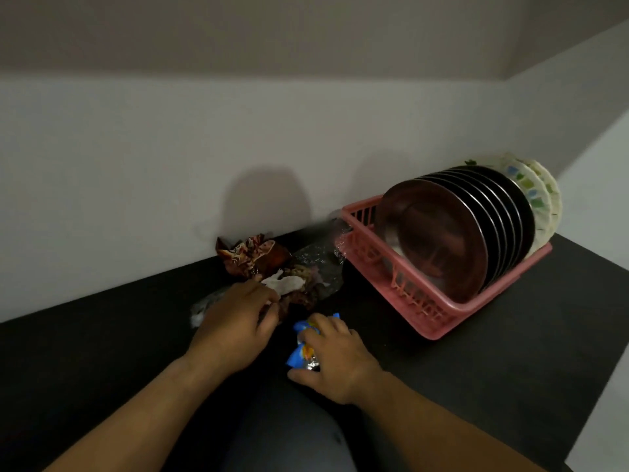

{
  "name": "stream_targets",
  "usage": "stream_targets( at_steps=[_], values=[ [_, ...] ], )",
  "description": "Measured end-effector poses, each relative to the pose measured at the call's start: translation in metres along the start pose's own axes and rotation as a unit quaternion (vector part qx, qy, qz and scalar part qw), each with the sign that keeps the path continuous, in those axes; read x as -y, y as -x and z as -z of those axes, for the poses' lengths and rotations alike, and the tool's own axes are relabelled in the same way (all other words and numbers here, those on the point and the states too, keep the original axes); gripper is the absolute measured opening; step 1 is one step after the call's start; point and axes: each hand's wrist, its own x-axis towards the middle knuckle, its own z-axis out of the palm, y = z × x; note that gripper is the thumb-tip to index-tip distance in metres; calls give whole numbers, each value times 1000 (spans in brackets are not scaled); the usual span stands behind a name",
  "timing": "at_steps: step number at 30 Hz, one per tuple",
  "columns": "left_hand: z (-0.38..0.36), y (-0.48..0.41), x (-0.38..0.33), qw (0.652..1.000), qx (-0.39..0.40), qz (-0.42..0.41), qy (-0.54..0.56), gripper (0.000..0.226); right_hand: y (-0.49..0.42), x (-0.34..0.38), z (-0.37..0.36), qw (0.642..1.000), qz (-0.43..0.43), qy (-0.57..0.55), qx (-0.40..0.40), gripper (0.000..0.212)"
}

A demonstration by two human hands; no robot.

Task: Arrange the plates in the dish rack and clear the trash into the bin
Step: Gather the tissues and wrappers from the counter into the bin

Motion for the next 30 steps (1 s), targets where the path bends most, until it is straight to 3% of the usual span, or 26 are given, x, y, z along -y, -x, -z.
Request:
stream_targets(
  at_steps=[3,8,11,20,23,26,28,30],
  values=[
    [-8,-21,5,1000,1,19,1,21,9,-1,-9,999,4,14,-46,61],
    [-29,-67,5,992,50,80,-79,42,13,-11,12,999,-25,-24,2,47],
    [-46,-75,12,980,103,141,-99,54,15,-15,33,995,-50,-84,-15,31],
    [-75,-60,9,972,117,170,-114,26,22,-25,59,985,-79,-138,-65,41],
    [-68,-55,6,980,94,144,-103,22,20,-23,61,984,-75,-152,-58,51],
    [-53,-51,4,993,39,96,-63,26,19,-21,63,984,-77,-150,-61,30],
    [-39,-54,-2,993,-5,115,15,27,19,-19,64,984,-85,-140,-68,14],
    [-31,-61,-8,986,-27,144,73,40,21,-19,65,980,-103,-145,-85,18]
  ],
)
